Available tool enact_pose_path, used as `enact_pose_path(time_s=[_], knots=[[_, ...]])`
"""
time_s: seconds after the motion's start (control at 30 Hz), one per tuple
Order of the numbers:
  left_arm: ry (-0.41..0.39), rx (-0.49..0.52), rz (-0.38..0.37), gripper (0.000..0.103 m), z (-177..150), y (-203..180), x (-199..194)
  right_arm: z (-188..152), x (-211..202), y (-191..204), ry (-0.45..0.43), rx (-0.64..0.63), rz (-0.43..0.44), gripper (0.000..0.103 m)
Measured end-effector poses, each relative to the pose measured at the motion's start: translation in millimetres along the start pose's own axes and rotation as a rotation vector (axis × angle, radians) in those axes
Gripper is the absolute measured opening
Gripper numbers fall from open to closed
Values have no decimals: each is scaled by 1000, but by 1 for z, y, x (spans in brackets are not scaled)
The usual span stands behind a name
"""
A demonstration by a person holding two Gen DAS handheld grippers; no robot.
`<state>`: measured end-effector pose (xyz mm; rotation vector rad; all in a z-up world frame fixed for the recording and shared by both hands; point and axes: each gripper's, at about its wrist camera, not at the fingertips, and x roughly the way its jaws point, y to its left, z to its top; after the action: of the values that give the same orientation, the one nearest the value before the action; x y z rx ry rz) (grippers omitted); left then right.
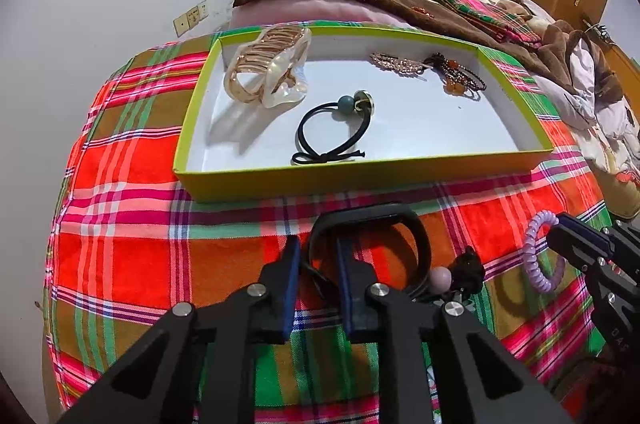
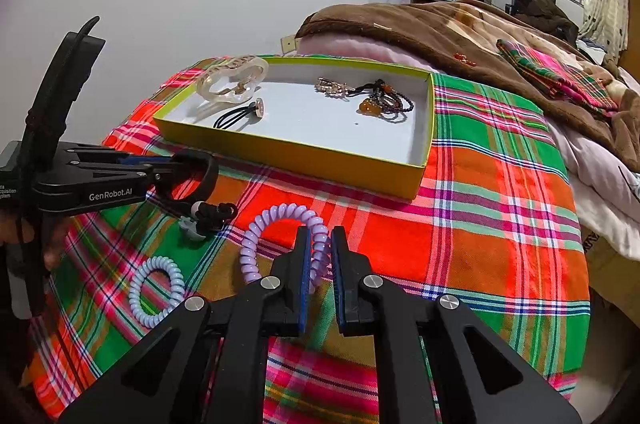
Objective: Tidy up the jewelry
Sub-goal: 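Carry the black band and purple coil hair tie over the white box with both tools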
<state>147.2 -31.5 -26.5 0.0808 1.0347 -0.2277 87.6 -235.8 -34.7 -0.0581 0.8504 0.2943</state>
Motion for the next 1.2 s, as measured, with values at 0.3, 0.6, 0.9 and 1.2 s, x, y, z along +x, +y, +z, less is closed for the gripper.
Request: enact_pose_path(time_s=[0.3,0.6,0.9,1.2], knots=[[-14,-15,-1,16,-2,2,-6,0,-3,-1,-9,8,-6,10],[-34,-38,-8,15,-2,6,-14,3,-10,1,-23,7,-10,10],[-65,-46,-20,15,1,8,-27,10,-19,5,-47,0,-9,10],[-107,-33,-30,15,15,6,-45,25,-29,5,-82,1,-25,10]])
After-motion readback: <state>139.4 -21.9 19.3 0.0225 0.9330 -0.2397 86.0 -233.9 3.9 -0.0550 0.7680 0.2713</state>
